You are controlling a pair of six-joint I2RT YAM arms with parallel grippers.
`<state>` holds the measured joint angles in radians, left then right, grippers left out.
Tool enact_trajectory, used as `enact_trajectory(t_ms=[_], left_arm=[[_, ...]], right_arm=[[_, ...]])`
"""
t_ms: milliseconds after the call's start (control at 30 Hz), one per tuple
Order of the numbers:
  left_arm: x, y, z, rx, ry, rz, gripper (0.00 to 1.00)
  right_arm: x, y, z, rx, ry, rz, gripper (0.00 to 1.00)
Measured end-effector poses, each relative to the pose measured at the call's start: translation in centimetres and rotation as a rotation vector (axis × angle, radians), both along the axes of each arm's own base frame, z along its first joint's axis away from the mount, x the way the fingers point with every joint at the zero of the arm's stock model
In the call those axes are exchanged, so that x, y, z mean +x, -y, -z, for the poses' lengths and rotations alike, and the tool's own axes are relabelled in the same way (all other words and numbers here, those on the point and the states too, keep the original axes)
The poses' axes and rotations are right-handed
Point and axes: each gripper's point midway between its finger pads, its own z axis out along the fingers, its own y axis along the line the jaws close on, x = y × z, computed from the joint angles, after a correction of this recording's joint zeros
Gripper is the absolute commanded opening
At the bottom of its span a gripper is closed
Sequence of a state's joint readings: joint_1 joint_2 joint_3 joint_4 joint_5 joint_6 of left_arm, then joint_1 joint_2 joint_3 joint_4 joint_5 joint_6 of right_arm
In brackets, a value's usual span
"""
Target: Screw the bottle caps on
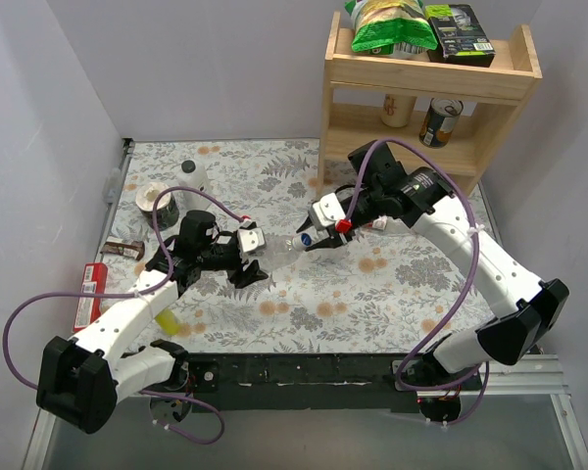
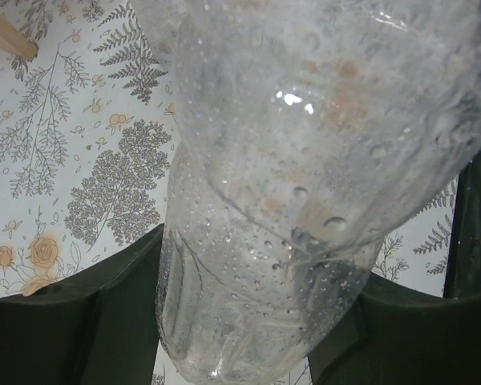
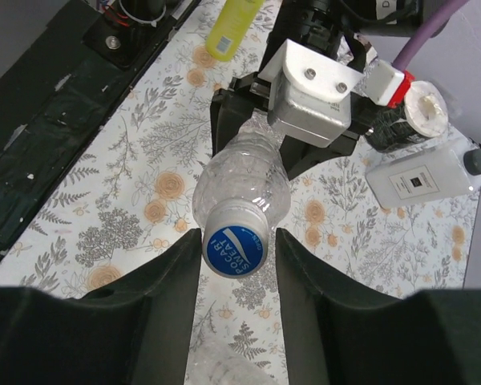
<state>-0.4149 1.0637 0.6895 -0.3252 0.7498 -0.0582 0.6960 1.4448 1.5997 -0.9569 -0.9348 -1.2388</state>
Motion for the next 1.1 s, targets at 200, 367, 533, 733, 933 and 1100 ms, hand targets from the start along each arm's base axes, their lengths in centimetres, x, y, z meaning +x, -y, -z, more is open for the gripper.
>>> enact_trajectory(t_ms=[200, 367, 533, 733, 933, 1100], left_arm=[[-0.2, -0.1, 0.3, 0.007, -0.01, 0.004, 0.0], [0.1, 0.0, 0.2, 0.0, -0.018, -0.016, 0.0], [2.5, -1.1, -0.9, -0.027, 0.124, -0.202, 0.0], [5.5, -2.8, -1.5, 0.033, 0.255, -0.435, 0.0], [7.2, -5.0, -0.3, 0.133, 0.279, -0.583, 0.0], [7.2, -4.5, -2.0, 0.026, 0.216, -0.583, 0.0]], right_arm=[[-0.6, -0.3, 0.1, -0.004, -0.02, -0.025, 0.28], [-0.2, -0.7, 0.0, -0.015, -0.081, 0.011, 0.05], [2.2, -2.0, -0.9, -0.005, -0.282, 0.189, 0.01], [6.6, -2.7, -0.4, -0.035, -0.71, 0.527, 0.01], [10.0, -3.3, 1.9, -0.084, -0.971, 0.698, 0.48], [10.8, -3.6, -0.7, 0.038, -0.922, 0.55, 0.7]])
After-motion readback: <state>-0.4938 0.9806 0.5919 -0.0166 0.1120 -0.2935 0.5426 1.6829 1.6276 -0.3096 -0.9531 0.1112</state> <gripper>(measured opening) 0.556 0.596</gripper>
